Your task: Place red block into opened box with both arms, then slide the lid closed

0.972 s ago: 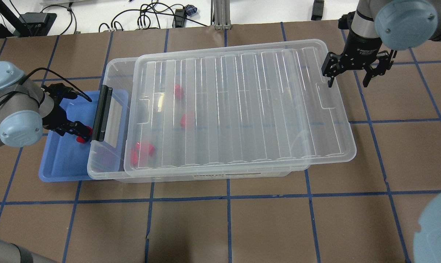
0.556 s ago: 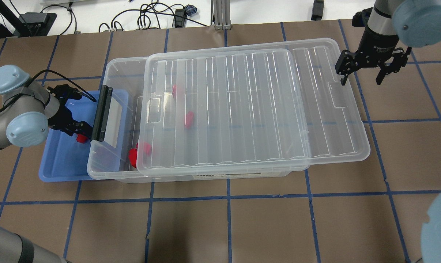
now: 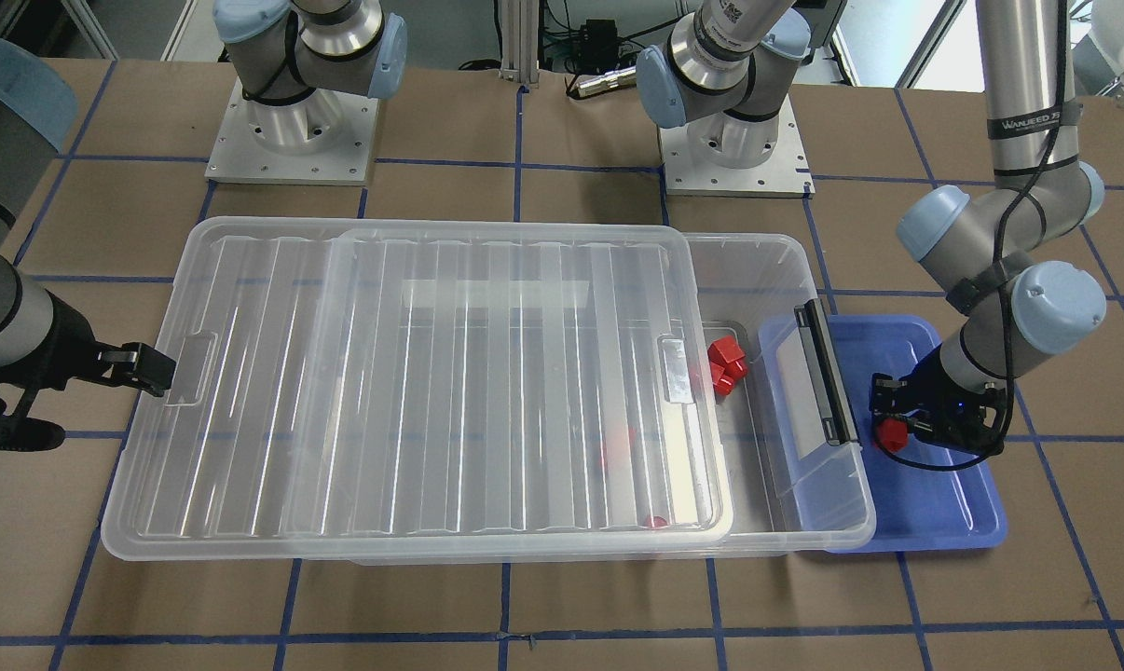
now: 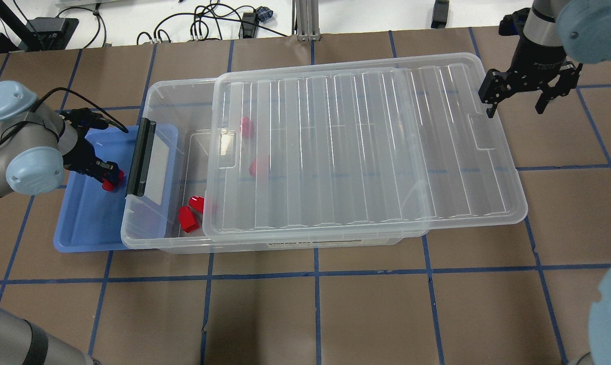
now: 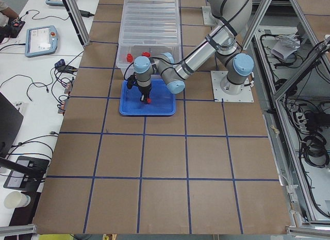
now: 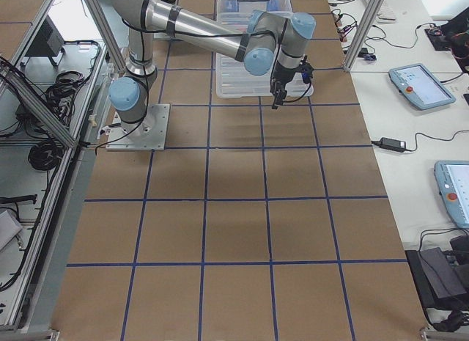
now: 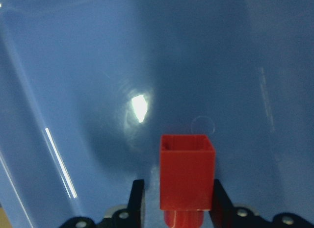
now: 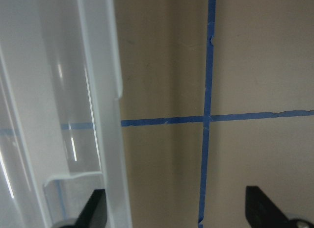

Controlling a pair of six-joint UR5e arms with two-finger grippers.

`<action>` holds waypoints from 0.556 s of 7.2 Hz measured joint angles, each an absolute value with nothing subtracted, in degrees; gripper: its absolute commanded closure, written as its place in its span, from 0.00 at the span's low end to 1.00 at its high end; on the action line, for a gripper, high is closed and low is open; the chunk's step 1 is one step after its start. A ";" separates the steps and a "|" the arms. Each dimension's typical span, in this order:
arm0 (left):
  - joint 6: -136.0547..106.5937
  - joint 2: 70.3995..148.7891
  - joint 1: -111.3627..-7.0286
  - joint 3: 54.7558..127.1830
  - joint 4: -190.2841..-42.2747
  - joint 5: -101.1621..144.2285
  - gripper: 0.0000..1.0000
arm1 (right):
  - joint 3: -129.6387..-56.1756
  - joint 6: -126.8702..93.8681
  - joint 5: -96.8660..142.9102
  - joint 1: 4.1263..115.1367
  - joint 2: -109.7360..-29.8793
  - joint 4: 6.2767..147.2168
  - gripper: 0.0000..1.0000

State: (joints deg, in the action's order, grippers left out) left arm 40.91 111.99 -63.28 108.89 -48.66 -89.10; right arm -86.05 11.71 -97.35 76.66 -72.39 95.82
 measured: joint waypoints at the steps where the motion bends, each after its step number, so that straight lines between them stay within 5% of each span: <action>1: 40.73 110.85 -63.28 107.50 -50.72 -88.45 0.92 | -85.97 13.07 -97.42 75.90 -72.39 95.82 0.00; 4: 37.46 105.55 -64.32 97.54 -67.86 -84.26 0.92 | -85.88 16.37 -98.36 74.53 -72.34 95.93 0.00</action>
State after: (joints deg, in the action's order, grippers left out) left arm 37.46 105.55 -64.32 97.54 -67.86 -84.26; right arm -85.88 16.37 -98.36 74.53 -72.34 95.93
